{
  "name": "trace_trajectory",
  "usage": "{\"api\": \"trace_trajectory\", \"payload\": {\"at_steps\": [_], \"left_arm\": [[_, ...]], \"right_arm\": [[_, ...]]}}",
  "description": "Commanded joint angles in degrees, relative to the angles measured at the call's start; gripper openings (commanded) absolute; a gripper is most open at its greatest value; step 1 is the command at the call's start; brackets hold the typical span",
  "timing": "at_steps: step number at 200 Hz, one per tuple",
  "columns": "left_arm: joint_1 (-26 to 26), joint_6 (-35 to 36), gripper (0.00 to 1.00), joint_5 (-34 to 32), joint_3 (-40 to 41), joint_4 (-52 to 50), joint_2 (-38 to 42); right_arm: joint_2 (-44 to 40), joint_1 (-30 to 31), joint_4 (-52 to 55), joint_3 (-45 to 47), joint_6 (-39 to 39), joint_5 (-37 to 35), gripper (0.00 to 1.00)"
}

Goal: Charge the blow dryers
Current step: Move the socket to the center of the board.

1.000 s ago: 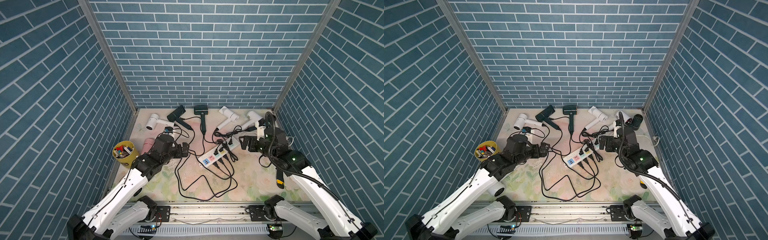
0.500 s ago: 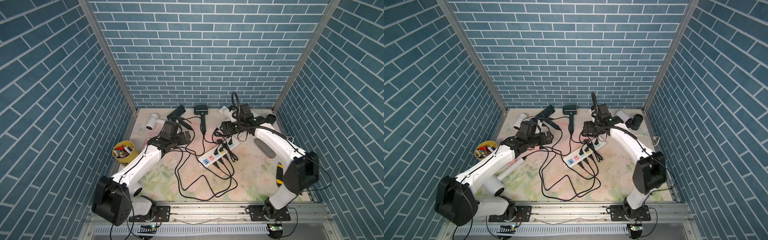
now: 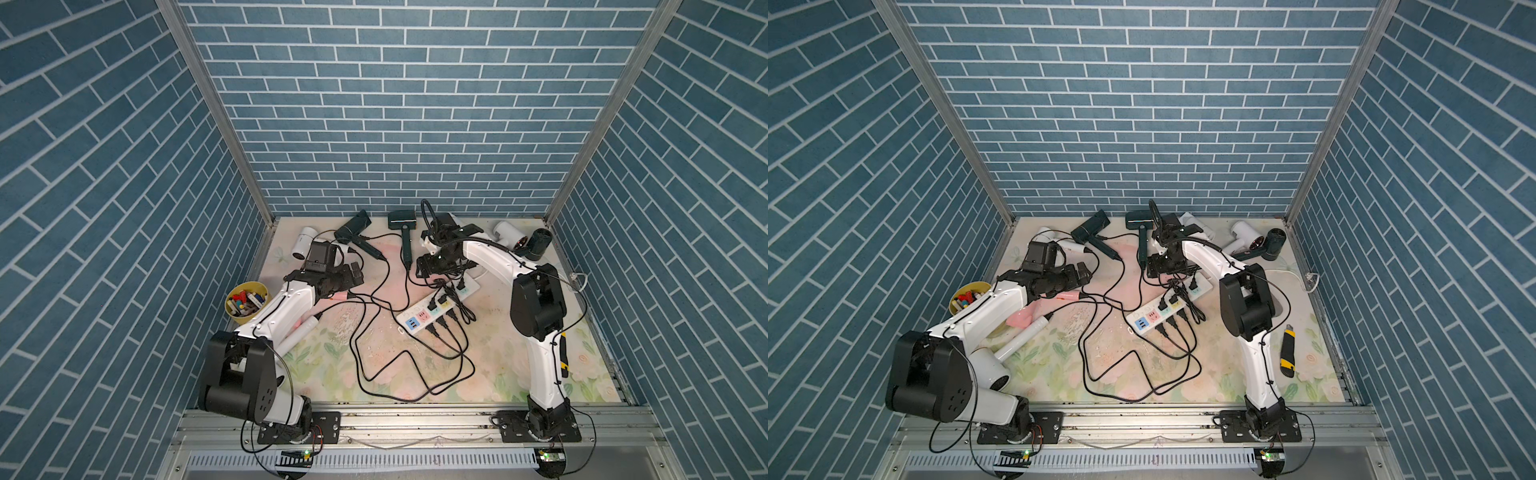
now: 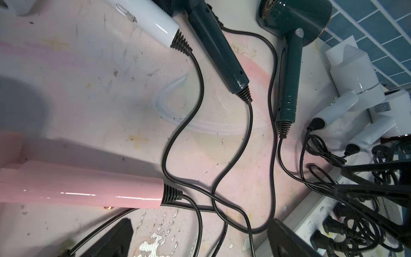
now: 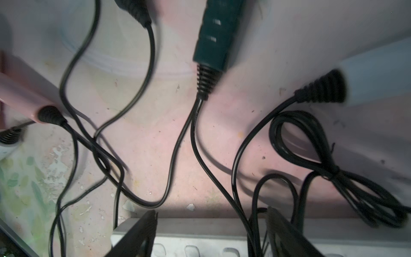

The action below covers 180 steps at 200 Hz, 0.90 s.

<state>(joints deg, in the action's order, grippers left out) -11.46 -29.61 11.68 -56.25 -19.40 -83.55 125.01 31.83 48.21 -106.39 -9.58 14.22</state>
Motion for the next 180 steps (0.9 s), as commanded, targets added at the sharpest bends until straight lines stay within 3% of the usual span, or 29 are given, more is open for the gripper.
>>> {"api": "trace_trajectory", "payload": {"at_steps": [1, 26, 51, 115, 180], "left_arm": [[0.5, -0.5, 0.99, 1.9, 0.6, 1.1, -0.9], [0.5, -1.0, 1.0, 2.6, 1.1, 2.2, -1.5], [0.5, -1.5, 0.99, 3.5, 1.9, 3.6, -2.0], [0.4, -2.5, 0.99, 6.2, 2.4, 6.6, -3.7], [-1.5, -1.2, 0.99, 5.5, 1.4, 8.0, -3.3]], "right_arm": [[3.0, -0.1, 6.4, -1.6, 1.6, -4.3, 0.79], [4.8, -0.2, 9.8, -0.8, 0.3, -8.4, 0.79], [1.1, -0.4, 7.6, 6.3, -1.4, -10.5, 0.78], [-10.7, -0.3, 0.2, 22.8, -4.4, -4.6, 0.78], [-21.6, -2.2, -7.4, 21.2, -7.3, -8.5, 0.86]]}}
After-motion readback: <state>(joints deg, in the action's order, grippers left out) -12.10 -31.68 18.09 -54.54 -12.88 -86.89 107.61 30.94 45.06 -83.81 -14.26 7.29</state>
